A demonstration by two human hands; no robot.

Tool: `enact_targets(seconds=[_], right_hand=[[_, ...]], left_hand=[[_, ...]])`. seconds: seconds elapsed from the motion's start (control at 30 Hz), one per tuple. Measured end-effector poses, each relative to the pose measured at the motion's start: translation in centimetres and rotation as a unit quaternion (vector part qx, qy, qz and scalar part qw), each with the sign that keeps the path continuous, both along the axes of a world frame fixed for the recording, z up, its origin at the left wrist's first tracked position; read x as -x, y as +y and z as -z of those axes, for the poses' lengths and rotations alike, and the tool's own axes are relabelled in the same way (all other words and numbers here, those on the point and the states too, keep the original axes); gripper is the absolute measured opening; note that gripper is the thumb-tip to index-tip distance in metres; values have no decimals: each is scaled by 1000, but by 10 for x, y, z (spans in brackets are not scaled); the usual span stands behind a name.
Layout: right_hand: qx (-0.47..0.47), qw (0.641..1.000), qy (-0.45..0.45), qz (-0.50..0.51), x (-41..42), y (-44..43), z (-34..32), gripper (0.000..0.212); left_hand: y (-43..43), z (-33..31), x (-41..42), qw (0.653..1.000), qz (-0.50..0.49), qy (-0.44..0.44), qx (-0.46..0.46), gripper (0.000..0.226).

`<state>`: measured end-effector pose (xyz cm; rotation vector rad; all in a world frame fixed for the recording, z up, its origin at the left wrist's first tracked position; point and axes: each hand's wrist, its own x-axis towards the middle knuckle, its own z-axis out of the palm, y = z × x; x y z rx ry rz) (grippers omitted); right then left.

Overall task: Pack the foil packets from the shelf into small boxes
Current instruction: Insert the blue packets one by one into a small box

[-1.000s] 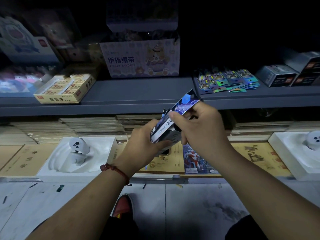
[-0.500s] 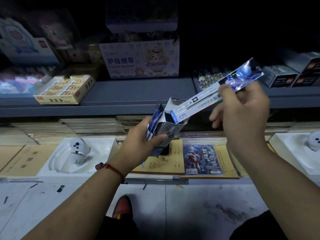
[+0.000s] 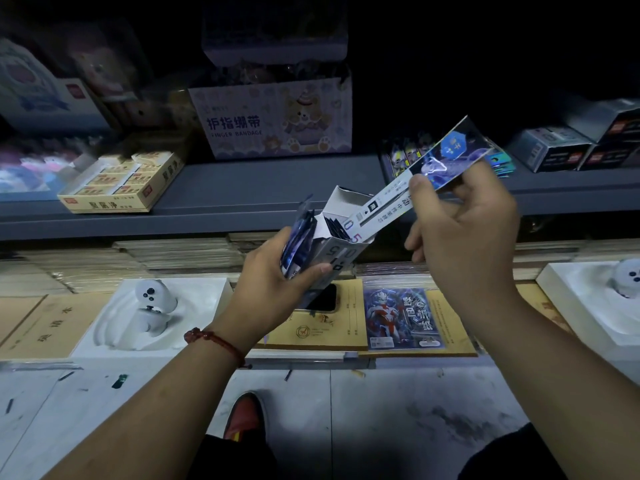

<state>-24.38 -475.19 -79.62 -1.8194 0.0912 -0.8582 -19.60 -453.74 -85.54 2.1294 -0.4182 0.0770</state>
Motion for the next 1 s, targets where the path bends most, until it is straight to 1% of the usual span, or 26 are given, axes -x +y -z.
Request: enact_targets(seconds=[0.13, 0.23, 0.33, 0.43, 0.5, 0.53, 0.57, 0.67, 0.73, 0.9, 1.0], right_hand=[[48, 999, 17, -16, -2, 4, 4, 16], [82, 996, 28, -34, -4, 9, 9, 23], [137, 989, 53, -32, -4, 17, 12, 31], [203, 972, 110, -44, -4, 21, 15, 29], [225, 962, 148, -51, -3, 22, 15, 34], [228, 961, 147, -51, -2, 22, 15, 37], [223, 965, 132, -48, -1, 22, 13, 35], [173, 982, 73, -33, 0, 21, 8, 15], [176, 982, 59, -27, -2, 19, 7, 8], [211, 972, 91, -55, -2, 22, 13, 7], [220, 966, 110, -79, -3, 26, 15, 7]], left_hand=[[1, -2, 1, 999, 2, 13, 31, 42], [0, -2, 4, 998, 22, 32, 43, 37], [-1, -2, 3, 1000, 25, 5, 15, 37], [-1, -3, 3, 1000, 22, -22, -1, 28], [0, -2, 2, 1000, 19, -22, -1, 27], [1, -2, 1, 1000, 16, -22, 1, 29], [1, -1, 1, 1000, 14, -21, 5, 31], [4, -1, 0, 1000, 9, -16, 7, 32], [4, -1, 0, 1000, 11, -18, 1, 33], [3, 0, 0, 999, 14, -37, -27, 37], [4, 0, 0, 998, 23, -49, -45, 44]])
